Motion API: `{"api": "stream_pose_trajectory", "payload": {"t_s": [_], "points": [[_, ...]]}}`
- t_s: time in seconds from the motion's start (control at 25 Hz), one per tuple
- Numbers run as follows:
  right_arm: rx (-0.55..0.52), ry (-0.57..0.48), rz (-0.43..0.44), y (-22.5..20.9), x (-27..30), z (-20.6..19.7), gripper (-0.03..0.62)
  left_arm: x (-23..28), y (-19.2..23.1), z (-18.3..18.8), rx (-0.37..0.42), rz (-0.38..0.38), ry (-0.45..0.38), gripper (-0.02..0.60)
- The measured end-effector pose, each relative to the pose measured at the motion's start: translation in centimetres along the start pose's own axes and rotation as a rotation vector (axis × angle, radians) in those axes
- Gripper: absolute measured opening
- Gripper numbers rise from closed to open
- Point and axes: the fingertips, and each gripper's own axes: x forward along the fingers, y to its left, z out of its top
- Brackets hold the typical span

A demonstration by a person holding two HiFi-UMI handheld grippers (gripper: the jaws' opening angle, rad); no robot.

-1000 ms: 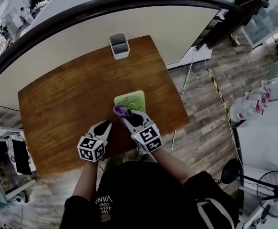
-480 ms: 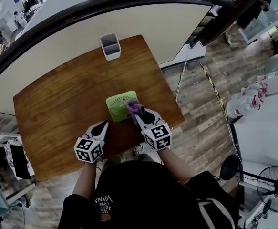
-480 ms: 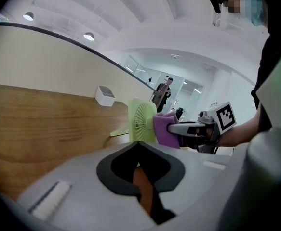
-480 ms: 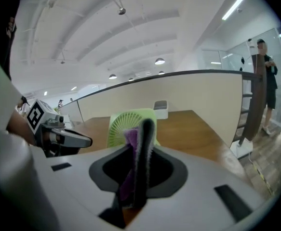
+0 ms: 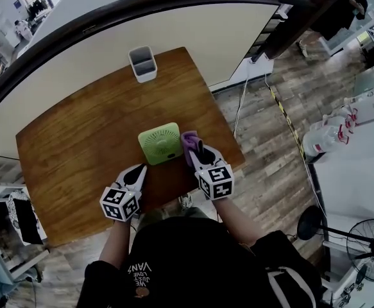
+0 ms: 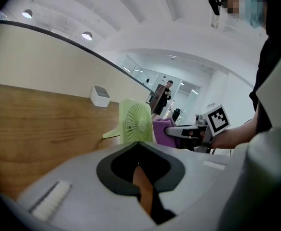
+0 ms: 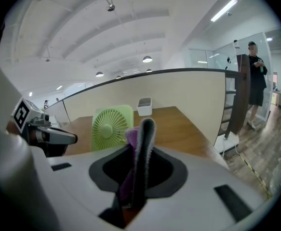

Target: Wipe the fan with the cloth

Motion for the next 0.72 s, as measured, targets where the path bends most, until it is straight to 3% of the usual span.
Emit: {"api": "stream_pose_trajectory", "payload": {"t_s": [0.52, 0.72], "points": [[-0.122, 0.003, 0.303, 11.7, 1.4, -1.4, 0.084, -3.0, -0.4, 0.4, -0.025, 0.060, -0.067, 0.011], [-0.196, 0.023, 0.378, 14.5, 2.7, -1.8, 0.084, -4.7, 0.0, 0.0, -0.046, 0.104, -0.084, 0.012]]}}
